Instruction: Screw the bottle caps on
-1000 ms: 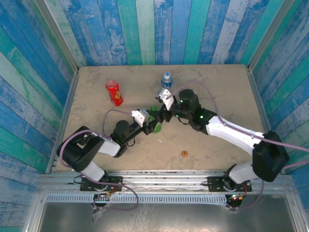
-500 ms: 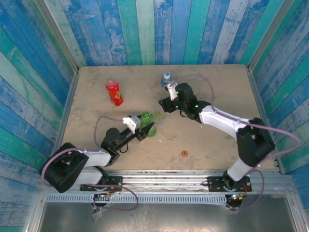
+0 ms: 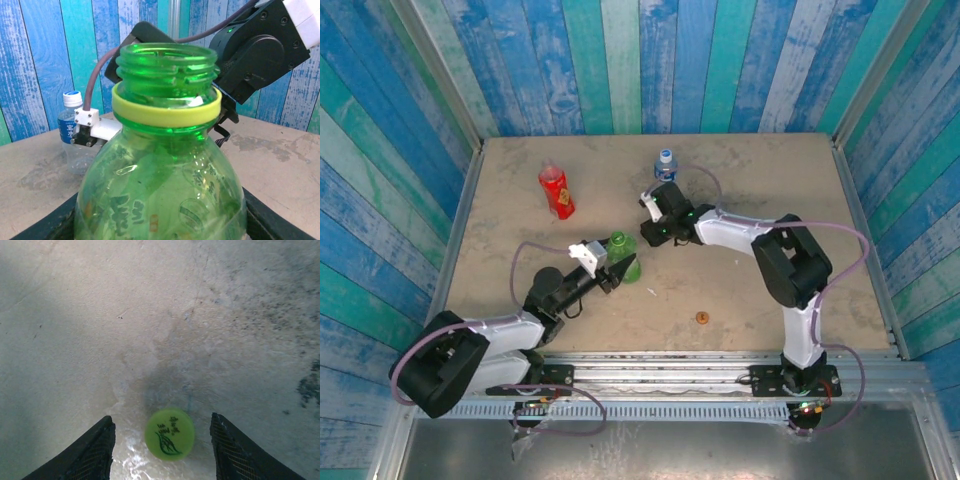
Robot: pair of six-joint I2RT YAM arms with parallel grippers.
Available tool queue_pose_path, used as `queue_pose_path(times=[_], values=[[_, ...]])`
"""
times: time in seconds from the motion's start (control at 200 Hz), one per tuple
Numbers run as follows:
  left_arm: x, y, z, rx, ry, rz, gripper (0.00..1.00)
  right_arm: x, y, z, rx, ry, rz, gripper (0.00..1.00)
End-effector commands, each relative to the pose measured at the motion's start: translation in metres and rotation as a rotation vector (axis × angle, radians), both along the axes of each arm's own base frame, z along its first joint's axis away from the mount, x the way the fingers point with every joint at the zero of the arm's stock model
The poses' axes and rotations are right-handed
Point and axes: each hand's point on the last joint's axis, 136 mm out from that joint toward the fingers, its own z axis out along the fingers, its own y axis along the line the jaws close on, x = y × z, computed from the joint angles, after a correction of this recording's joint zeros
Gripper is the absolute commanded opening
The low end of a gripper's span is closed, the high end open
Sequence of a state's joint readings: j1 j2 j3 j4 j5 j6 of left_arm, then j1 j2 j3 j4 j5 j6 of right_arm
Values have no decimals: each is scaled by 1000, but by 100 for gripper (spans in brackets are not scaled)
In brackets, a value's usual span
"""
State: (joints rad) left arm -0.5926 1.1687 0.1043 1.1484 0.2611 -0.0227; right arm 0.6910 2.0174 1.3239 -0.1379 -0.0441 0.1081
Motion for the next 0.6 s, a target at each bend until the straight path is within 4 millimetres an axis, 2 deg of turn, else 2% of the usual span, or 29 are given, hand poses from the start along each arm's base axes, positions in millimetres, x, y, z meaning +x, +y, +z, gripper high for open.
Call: queue_pose_path(times=[0.0, 0.365, 0.596], values=[[-1, 3, 3, -4, -7, 8, 59, -1, 0, -12, -44, 20, 7, 51], [-1, 3, 6, -10, -13, 8, 59, -2, -5, -24, -84, 38, 2, 37], [-2, 0, 4, 1, -14, -14, 59, -1, -8, -24, -102, 26, 4, 33]])
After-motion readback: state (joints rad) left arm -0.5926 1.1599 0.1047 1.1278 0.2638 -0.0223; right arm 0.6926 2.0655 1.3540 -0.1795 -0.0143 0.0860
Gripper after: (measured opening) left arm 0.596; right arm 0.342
